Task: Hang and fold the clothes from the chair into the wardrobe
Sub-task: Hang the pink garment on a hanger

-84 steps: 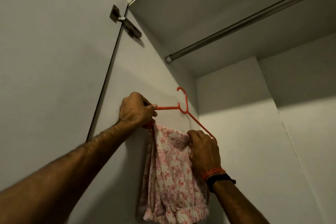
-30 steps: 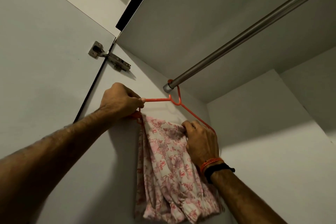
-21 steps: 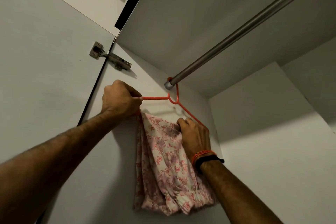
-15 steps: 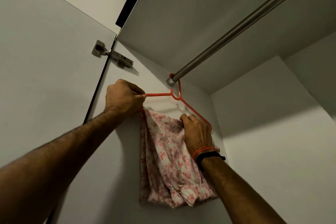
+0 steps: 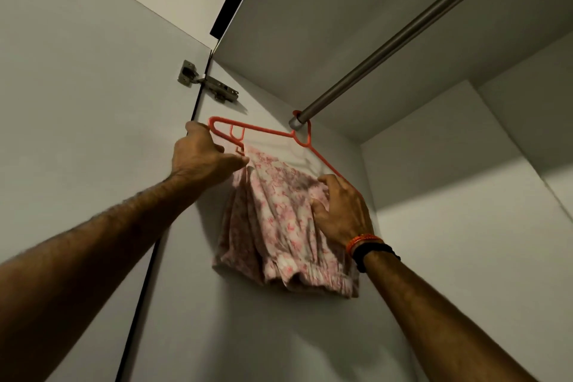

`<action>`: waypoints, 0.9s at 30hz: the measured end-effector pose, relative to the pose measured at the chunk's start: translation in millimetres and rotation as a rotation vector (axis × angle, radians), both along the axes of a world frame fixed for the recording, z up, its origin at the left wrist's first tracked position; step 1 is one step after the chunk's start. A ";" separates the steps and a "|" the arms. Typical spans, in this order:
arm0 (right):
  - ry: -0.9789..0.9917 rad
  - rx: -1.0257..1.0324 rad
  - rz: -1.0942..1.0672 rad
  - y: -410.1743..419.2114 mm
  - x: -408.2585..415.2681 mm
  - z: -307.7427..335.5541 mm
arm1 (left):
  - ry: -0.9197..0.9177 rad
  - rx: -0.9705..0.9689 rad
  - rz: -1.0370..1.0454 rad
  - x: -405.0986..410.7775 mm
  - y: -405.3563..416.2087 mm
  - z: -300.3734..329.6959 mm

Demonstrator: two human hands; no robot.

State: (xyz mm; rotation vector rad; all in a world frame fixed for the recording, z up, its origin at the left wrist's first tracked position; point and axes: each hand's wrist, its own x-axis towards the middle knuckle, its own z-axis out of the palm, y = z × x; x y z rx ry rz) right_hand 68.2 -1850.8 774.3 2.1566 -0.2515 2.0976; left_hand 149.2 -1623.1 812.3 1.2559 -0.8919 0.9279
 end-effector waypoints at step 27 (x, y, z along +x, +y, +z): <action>0.195 0.328 -0.183 135.8 -139.4 -233.4 | 0.070 0.582 -0.287 -77.7 16.7 -248.4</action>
